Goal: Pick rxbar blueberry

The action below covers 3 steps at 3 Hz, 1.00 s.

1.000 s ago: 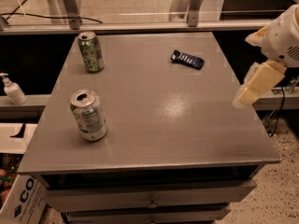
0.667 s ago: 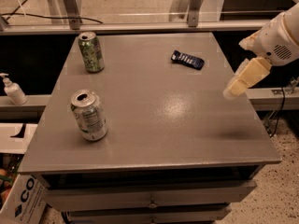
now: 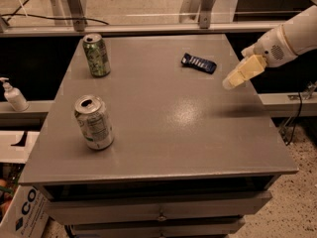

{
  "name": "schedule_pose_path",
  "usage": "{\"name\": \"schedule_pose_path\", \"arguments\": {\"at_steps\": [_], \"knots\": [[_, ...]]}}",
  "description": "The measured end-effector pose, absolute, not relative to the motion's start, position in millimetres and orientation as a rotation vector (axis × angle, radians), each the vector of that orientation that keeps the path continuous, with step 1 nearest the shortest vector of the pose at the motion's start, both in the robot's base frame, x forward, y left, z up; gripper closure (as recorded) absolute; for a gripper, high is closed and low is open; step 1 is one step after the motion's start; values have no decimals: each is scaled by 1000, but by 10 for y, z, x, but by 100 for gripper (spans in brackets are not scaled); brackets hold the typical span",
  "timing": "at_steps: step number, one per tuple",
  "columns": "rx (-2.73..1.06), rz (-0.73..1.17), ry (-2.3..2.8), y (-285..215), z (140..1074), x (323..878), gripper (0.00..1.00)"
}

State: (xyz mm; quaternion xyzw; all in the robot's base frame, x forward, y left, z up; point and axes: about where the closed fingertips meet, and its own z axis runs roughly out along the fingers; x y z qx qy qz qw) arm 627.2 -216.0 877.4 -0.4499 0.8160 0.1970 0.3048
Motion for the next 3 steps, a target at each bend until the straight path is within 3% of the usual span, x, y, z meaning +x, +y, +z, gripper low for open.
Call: {"name": "schedule_pose_path", "arguments": {"at_steps": [3], "knots": [[-1200, 518, 2088, -2006, 8727, 6526, 0]]}}
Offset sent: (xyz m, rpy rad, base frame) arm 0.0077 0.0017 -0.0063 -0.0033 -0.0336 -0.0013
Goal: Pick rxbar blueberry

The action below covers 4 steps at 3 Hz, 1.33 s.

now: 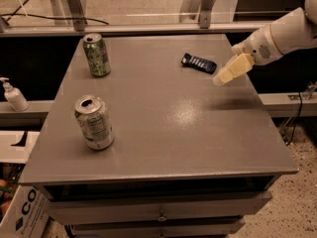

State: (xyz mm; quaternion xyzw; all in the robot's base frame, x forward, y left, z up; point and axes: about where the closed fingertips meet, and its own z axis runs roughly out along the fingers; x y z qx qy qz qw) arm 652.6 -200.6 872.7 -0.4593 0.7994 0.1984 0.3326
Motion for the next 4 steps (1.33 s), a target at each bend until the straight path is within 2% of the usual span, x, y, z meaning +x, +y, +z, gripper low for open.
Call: {"name": "schedule_pose_path", "arguments": {"at_steps": [2, 4], "knots": [[-1252, 511, 2012, -1683, 8646, 7032, 0], [-1280, 476, 2023, -1566, 8424, 7357, 0]]}}
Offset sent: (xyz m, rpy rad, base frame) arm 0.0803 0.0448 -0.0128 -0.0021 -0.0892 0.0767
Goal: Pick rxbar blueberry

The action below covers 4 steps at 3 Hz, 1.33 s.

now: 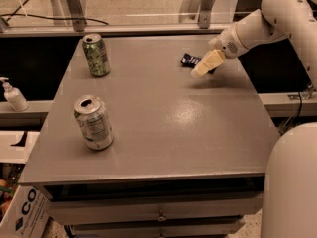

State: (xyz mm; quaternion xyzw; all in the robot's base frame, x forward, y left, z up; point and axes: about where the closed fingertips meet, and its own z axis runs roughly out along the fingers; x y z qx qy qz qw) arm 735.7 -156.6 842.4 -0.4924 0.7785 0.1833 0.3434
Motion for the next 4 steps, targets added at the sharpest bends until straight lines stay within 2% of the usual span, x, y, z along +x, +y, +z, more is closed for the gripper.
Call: {"name": "schedule_pose_path", "arguments": {"at_steps": [1, 4], "knots": [[-1286, 476, 2034, -1501, 8334, 7436, 18], [-1277, 484, 2064, -1441, 8225, 7507, 87]]}}
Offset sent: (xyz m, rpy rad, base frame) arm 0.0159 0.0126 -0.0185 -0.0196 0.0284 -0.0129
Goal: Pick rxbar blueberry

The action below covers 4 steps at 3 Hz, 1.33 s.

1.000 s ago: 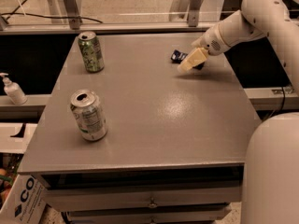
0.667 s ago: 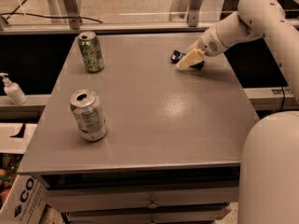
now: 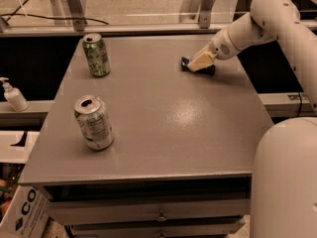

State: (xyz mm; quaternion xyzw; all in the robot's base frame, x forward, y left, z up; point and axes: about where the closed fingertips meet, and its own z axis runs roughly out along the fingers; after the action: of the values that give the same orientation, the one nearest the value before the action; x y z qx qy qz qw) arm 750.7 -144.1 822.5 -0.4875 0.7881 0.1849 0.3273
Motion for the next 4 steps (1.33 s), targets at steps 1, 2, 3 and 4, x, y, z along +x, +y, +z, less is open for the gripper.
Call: {"name": "schedule_pose_path", "arguments": {"at_steps": [1, 2, 3, 4], "knots": [[-1271, 497, 2033, -1418, 8395, 7470, 100], [-1274, 530, 1969, -1316, 8691, 7402, 100], [-1278, 572, 1904, -1195, 8960, 7338, 100], [-1276, 668, 1829, -1044, 9225, 7224, 100]]}}
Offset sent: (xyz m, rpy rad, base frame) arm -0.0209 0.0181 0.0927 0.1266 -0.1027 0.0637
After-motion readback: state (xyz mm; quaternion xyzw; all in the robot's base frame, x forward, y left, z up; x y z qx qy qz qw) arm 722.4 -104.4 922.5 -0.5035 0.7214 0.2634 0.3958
